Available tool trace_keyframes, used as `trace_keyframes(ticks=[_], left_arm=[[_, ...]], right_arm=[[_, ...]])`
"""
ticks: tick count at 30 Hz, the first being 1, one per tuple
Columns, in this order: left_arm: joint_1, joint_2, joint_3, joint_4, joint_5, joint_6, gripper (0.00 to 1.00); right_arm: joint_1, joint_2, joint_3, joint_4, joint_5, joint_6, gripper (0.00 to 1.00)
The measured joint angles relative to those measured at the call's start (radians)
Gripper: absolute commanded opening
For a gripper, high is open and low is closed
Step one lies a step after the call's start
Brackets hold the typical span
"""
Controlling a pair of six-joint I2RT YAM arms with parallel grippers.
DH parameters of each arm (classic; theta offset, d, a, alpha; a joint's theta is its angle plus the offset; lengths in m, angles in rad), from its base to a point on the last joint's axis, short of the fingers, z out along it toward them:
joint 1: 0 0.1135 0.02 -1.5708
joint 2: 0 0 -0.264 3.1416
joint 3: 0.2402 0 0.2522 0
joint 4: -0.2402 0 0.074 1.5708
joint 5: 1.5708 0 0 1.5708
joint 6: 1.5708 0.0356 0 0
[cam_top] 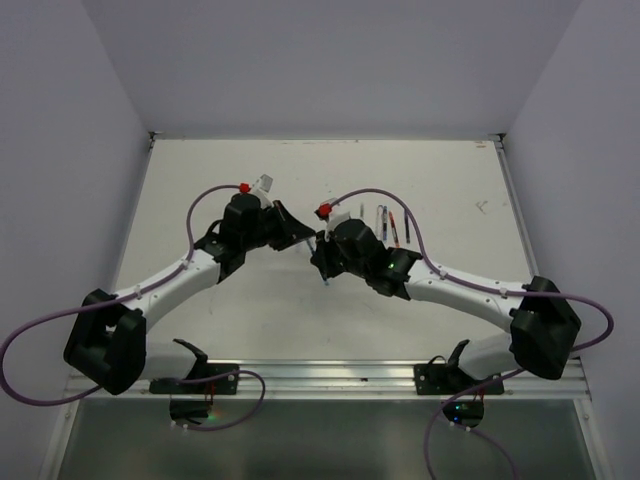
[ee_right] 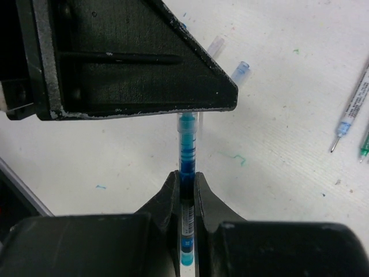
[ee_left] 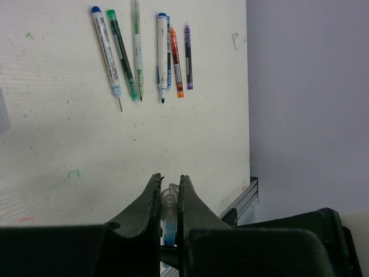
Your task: Open the pen caps
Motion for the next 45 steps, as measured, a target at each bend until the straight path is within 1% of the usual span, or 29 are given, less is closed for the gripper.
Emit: trace_keyframes(ticks=[4, 10, 14, 19, 21, 23, 25, 26, 29, 33, 40, 45], left_arm=[[0.017, 0.04, 0.036, -0.021, 0.002, -0.02, 0.0], [0.108, 0.055, 0.103, -0.029, -0.08, -0.044, 0.0], [0.116, 0.059, 0.106, -0.028, -0.102, -0.044, 0.0], [0.116, 0.063, 0.106, -0.064, -0.128, 0.019, 0.0], [0.119, 0.058, 0.1, -0.079, -0.151, 0.062, 0.0], [0.126, 0.038, 0.078, -0.101, -0.181, 0.097, 0.0], [0.146, 0.011, 0.053, -0.149, -0.225, 0.144, 0.0], [0.16, 0.003, 0.048, -0.175, -0.251, 0.166, 0.0], [0.209, 0.001, 0.045, -0.232, -0.335, 0.214, 0.0], [0.278, 0.008, 0.028, -0.283, -0.465, 0.254, 0.0], [0.346, 0.105, 0.029, -0.299, -0.595, 0.302, 0.0], [0.401, 0.185, 0.042, -0.298, -0.612, 0.318, 0.0]], right_arm=[[0.017, 0.013, 0.002, 0.011, 0.072, -0.018, 0.0], [0.041, 0.056, -0.002, -0.093, 0.172, -0.024, 0.0], [0.047, 0.069, -0.005, -0.126, 0.21, -0.019, 0.0], [0.04, 0.067, -0.005, -0.141, 0.246, -0.008, 0.0], [0.016, 0.062, -0.008, -0.143, 0.237, -0.002, 0.0], [-0.038, 0.05, -0.019, -0.142, 0.199, 0.004, 0.0], [-0.117, 0.026, -0.04, -0.139, 0.147, 0.011, 0.0], [-0.184, 0.019, -0.045, -0.14, 0.135, 0.011, 0.0], [-0.33, 0.011, -0.048, -0.146, 0.091, 0.01, 0.0], [-0.45, 0.016, -0.033, -0.191, 0.07, -0.005, 0.0], [-0.633, 0.093, 0.064, -0.228, 0.018, -0.037, 0.0], [-0.775, 0.146, 0.069, -0.231, -0.048, -0.043, 0.0]])
